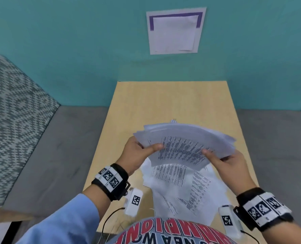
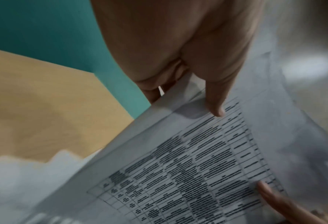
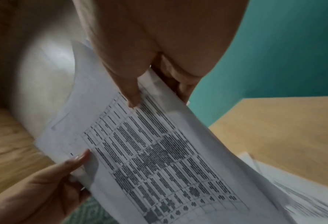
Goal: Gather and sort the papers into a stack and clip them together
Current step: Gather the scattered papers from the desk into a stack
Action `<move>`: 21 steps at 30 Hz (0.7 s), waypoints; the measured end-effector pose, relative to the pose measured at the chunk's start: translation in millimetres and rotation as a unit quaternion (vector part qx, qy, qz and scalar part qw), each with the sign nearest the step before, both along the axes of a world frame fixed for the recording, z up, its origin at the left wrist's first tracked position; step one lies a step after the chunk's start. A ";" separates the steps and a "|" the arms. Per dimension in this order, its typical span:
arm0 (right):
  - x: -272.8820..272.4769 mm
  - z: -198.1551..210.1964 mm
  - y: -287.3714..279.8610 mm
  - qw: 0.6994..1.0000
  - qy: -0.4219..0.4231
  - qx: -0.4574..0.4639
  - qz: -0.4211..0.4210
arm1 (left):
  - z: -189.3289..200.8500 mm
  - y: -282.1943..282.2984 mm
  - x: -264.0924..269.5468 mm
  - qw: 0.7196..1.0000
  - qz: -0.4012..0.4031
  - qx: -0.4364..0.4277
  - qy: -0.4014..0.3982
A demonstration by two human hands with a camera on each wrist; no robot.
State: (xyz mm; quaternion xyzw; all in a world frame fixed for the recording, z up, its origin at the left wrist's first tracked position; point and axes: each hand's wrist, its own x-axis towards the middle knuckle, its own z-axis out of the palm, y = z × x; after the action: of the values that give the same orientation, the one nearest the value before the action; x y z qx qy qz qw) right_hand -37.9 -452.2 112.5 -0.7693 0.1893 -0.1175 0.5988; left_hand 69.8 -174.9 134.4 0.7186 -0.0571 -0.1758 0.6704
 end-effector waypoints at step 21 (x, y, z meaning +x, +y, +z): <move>7.5 -8.7 3.8 0.999 0.008 0.034 0.007 | -7.7 0.1 5.8 0.998 0.023 0.039 -0.032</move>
State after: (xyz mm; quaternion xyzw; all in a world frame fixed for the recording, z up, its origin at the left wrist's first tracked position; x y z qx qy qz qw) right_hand -30.3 -448.3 103.7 -0.7506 0.1926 -0.1010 0.6240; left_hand 75.6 -174.8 126.6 0.7506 -0.0550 -0.1393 0.6436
